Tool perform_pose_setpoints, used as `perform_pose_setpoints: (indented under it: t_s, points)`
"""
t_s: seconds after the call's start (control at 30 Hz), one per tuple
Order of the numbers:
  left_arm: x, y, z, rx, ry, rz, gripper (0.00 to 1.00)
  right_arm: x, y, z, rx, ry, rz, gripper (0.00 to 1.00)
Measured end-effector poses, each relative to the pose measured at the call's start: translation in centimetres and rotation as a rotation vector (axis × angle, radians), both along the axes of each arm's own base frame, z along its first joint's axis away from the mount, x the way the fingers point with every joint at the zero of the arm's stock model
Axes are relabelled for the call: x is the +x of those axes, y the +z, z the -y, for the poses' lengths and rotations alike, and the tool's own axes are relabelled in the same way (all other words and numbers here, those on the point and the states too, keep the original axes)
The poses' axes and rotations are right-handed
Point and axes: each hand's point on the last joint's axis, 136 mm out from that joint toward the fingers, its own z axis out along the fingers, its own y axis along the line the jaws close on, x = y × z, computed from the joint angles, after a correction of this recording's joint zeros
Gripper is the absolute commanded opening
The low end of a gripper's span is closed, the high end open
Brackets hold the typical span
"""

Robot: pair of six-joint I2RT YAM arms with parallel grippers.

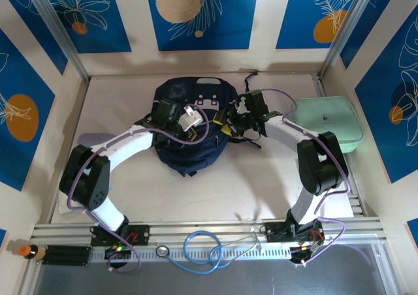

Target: Pack the student bag

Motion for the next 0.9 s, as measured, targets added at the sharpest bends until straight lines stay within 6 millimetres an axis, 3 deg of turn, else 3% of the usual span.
perform_pose_setpoints:
  t_s: [0.17,0.23,0.4,0.6,0.73,0.9]
  points:
    - [-0.2,0.1,0.0,-0.007,-0.004,0.006,0.11,0.1,-0.6,-1.0,0.013,0.012,-0.046,0.53]
    - [-0.3,0.0,-0.1,-0.007,-0.002,0.003,0.19,0.1,-1.1,-1.4,0.019,0.017,-0.072,0.52]
    - [-0.6,0.8,-0.4,-0.038,0.045,-0.011,0.43,-0.2,-2.7,-2.4,0.036,0.027,-0.149,0.34]
    - [-0.4,4.5,-2.2,-0.159,0.319,-0.058,0.54,-0.4,-1.9,-4.9,0.059,0.076,-0.155,0.21]
    - [-2.6,5.7,-3.0,-0.26,0.48,-0.147,0.54,-0.4,-1.4,-6.7,0.069,0.115,-0.141,0.19]
    - [-6.7,4.4,-1.9,-0.279,0.592,-0.281,0.53,-0.8,-1.8,-8.6,0.069,0.154,-0.143,0.18]
